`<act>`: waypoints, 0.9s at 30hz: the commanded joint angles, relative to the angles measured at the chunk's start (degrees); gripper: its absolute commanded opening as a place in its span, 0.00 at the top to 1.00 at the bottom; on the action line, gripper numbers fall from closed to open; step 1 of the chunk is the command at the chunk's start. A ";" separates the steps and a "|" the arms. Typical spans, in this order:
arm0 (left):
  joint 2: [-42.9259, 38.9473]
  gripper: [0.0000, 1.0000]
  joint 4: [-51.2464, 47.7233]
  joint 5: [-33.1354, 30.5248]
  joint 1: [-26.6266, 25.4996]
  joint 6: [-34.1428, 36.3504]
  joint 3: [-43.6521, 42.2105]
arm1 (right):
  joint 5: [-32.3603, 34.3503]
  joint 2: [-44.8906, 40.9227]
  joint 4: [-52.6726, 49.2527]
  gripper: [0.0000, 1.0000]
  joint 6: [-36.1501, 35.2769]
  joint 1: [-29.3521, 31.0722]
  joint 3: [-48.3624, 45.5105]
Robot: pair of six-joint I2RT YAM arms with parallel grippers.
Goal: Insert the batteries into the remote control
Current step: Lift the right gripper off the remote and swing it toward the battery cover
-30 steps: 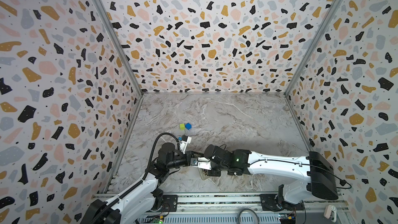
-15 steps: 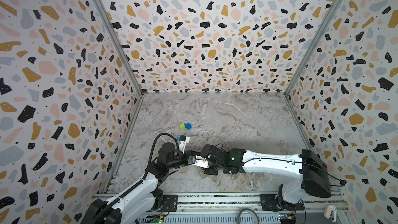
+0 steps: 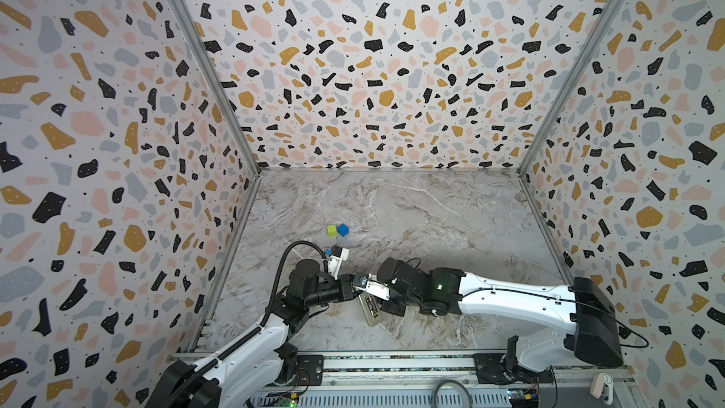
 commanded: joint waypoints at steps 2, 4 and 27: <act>-0.02 1.00 1.51 -0.84 -0.19 3.19 2.91 | 1.52 -7.27 -4.29 0.49 7.89 -1.74 -2.79; -0.26 1.00 1.64 -1.61 -0.19 3.32 3.11 | 1.55 -10.31 -5.82 0.44 10.75 -3.89 -4.88; 9.67 1.00 18.98 -6.11 -5.50 4.19 4.51 | -1.36 -19.07 -13.98 0.14 36.78 -28.46 -16.69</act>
